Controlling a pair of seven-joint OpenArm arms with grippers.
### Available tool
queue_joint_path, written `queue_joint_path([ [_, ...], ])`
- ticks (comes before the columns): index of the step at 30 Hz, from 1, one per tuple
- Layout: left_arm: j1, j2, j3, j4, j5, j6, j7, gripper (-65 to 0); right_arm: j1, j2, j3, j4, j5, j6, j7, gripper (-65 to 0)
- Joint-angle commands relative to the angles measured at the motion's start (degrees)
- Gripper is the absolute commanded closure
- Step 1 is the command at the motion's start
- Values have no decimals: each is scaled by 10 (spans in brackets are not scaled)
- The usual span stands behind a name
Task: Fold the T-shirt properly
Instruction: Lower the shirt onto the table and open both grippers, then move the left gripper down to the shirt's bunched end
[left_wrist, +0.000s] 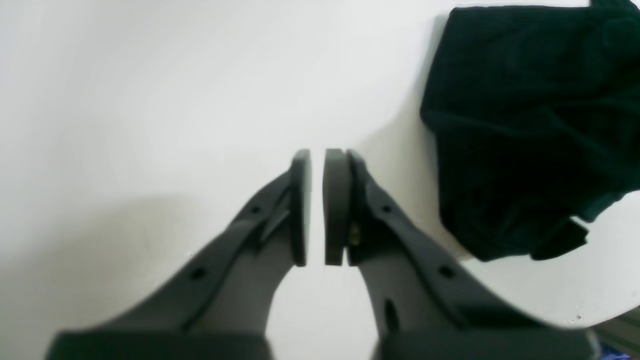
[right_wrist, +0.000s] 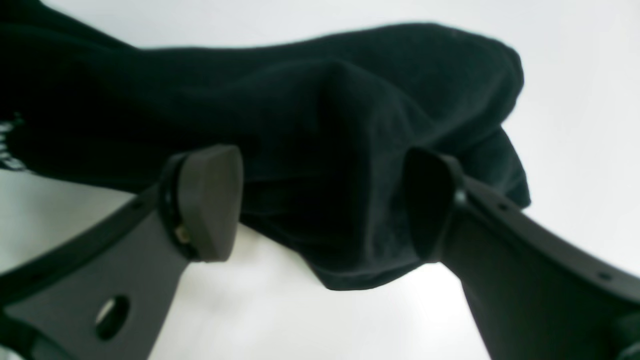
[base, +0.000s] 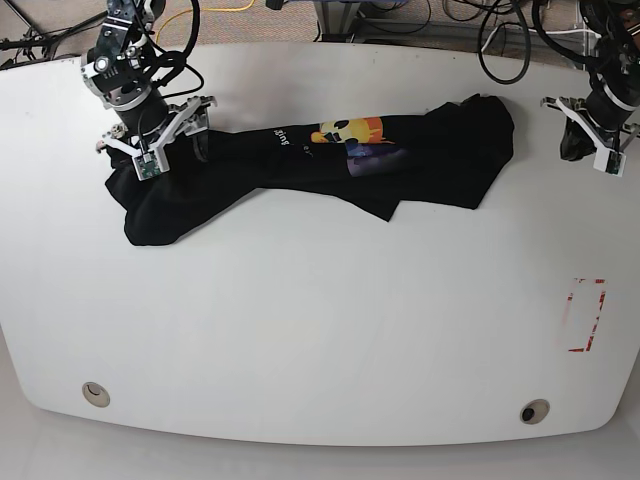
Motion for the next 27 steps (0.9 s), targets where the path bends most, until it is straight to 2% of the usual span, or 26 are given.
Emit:
queue_joint_path([
  [1,-10,-8,-7,12,-15,5,-12,-8,-1,2,5,19,8,4,17,-462],
  [4,-21,-10,-11,16,-19,9,-15,-12,3,2,9,24,8,7,21,-458],
  [8,-41,-11,-12,23,-21,8,-9,-55,10,3,8,24,7,10,21,-455],
  [10,-55,-9,-13,27,-19,7,-1,-104,12,3,6,22,7,10,20,-457],
  [12,-94,-10,-8,27,-12,-1,14,-201,21,6,-1,20,6,7,15,-466],
  [14,-107,-10,-6,28,-11,-1,20,-261,23,6,-5,19,7,5,15,-467],
  [18,-128,-10,0,29,-9,-1,32,-335,31,7,-9,16,7,5,15,-468],
  [22,-143,-10,7,24,-2,-1,40,-363,43,8,-7,13,8,5,14,-471],
  [27,-155,-12,22,20,15,-1,47,-369,59,11,-3,10,6,5,19,-480],
])
